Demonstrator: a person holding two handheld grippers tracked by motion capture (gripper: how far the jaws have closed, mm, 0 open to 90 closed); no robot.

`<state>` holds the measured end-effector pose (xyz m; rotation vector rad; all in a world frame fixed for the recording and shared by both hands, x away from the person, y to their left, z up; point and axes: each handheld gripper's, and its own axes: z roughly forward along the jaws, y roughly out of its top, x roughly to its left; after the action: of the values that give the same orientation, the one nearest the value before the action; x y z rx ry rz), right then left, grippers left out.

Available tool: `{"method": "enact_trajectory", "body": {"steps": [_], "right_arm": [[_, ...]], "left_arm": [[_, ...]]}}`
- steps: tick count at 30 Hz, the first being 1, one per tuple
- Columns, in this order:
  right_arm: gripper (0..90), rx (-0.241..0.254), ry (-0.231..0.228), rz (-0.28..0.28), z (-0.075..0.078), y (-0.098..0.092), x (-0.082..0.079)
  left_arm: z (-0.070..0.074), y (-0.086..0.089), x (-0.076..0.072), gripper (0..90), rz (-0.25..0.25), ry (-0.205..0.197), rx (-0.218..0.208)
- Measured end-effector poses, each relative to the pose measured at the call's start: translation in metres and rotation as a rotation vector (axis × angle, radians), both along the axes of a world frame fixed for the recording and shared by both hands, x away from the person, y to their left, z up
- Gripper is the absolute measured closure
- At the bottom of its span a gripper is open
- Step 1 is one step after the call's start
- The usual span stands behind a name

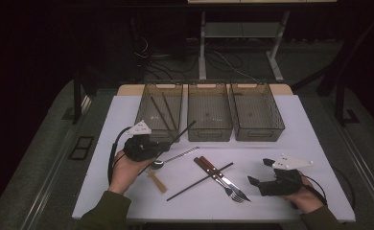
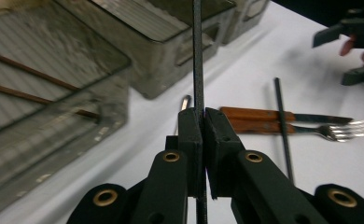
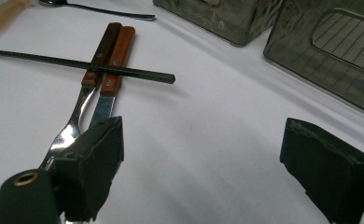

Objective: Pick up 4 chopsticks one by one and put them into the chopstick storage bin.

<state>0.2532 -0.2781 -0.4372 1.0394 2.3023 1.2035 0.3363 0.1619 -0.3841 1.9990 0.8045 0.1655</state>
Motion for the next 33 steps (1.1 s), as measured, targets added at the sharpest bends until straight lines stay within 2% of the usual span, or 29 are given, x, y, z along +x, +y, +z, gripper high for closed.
{"method": "enact_trajectory", "body": {"steps": [12, 22, 24, 27, 33], "right_arm": [[13.6, 0.003, 0.000, -0.002, 0.000, 0.000, 0.000], [13.6, 0.005, -0.002, 0.000, 0.000, 0.000, -0.001], [13.5, 0.004, -0.002, 0.004, 0.000, 0.000, -0.001], [13.6, 0.006, -0.002, 0.001, 0.001, -0.001, -0.001], [13.5, 0.015, 0.000, 0.004, 0.001, -0.001, -0.001]], "left_arm": [[0.017, 0.005, 0.033, 85.0, 0.058, -0.006, -0.002], [0.033, 0.007, 0.075, 84.9, 0.129, -0.005, 0.007], [0.036, 0.007, 0.084, 85.0, 0.141, -0.007, 0.020], [0.038, 0.007, 0.097, 85.0, 0.167, -0.011, 0.035], [0.038, 0.009, 0.121, 85.0, 0.212, -0.031, 0.031]]}}
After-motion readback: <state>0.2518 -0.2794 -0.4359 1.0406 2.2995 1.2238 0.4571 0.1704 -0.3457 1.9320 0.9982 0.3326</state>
